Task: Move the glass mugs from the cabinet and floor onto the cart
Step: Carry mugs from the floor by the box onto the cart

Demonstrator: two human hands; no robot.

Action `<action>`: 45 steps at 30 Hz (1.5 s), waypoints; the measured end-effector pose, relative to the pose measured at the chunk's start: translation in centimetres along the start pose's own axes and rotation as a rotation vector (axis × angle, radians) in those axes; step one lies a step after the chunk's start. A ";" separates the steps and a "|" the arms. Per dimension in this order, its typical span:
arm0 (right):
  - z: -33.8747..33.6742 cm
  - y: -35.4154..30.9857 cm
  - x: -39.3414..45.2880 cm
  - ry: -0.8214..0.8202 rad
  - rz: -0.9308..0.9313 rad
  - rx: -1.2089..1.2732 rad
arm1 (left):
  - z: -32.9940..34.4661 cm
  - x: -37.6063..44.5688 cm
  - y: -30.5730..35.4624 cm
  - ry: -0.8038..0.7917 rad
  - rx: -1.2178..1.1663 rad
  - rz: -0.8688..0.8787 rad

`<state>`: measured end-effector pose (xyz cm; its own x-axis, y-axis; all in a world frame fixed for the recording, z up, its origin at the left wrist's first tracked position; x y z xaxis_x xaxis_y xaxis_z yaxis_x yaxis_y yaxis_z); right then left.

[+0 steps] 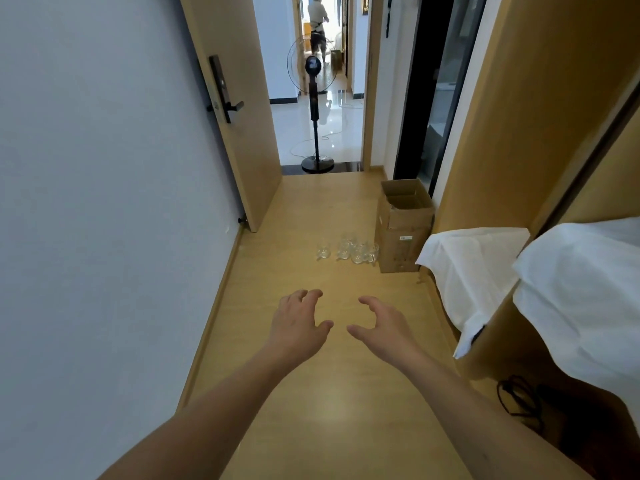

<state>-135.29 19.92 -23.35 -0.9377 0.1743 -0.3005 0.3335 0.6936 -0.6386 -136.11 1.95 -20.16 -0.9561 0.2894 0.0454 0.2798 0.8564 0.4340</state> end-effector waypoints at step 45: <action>-1.1 -14.0 66.4 -0.205 0.218 -0.039 | 4.3 65.3 -21.4 -0.131 -0.136 -0.184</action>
<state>-202.31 22.57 -33.61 -0.8039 0.1801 -0.5668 0.5172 0.6823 -0.5167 -204.18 4.37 -30.39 -0.9679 0.1950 -0.1585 0.0800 0.8371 0.5412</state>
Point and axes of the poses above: each hand's wrist, its own x-axis towards the middle knuckle, its own z-axis out of the palm, y = z × x, the point moved 7 cm from there along x, towards the middle knuckle, and after that the axes turned 11 degrees about z, right-handed, at the moved point
